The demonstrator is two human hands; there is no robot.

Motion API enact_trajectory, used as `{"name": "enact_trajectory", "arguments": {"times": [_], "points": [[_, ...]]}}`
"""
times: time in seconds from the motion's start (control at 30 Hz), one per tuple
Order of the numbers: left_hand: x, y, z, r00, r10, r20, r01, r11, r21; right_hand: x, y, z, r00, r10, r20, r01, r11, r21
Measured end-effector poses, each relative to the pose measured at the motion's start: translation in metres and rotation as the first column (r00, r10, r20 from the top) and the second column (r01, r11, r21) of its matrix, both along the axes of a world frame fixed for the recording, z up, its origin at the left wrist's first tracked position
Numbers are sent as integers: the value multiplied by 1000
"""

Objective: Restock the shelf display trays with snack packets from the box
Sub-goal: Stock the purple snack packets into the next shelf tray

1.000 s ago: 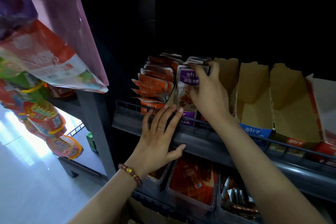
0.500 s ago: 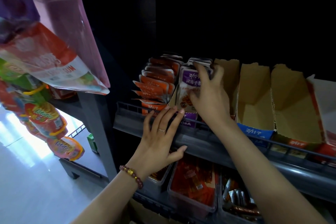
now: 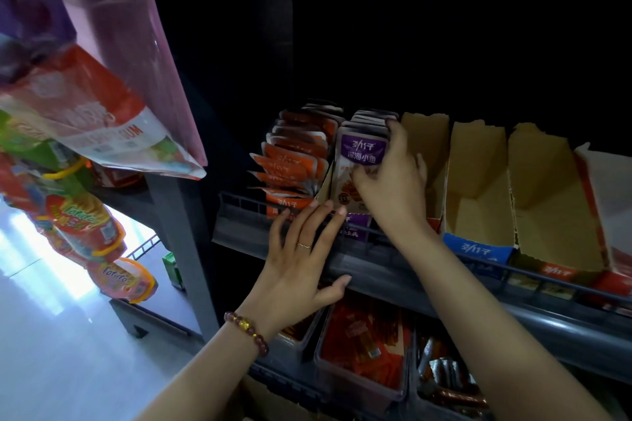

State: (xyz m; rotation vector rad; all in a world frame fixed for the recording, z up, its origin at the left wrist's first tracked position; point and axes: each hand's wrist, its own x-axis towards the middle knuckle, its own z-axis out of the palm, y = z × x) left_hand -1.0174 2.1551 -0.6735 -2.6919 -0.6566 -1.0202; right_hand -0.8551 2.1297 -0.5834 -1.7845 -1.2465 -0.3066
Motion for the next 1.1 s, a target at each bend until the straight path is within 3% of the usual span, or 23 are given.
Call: {"name": "enact_trajectory", "arguments": {"times": [0.23,0.37,0.5,0.6,0.8,0.97,1.1], "points": [[0,0,0,1000,-3,0,3,1000,-3,4,-3,12,998,8,66,-3,997,-71],[0,0,0,1000,-3,-5,3,1000,-6,-3,-4,11,998,-11,55,12,1000,-24],[0,1,0,1000,-1,-5,1,1000,-4,-12,-4,9,997,1,-84,-4,999,-43],[1,-1,0,1000,-2,14,2,1000,-12,-15,-4,5,1000,-17,21,17,1000,-10],[2,-4,1,999,-2,45,3,1000,-24,-7,0,3,999,-41,22,40,999,29],[-3,-5,1,1000,-8,10,8,1000,-8,-10,-4,1,997,-20,72,16,999,51],[-17,-13,-6,997,-6,-79,10,999,51,-15,-25,2,988,-15,152,-9,988,156]]}}
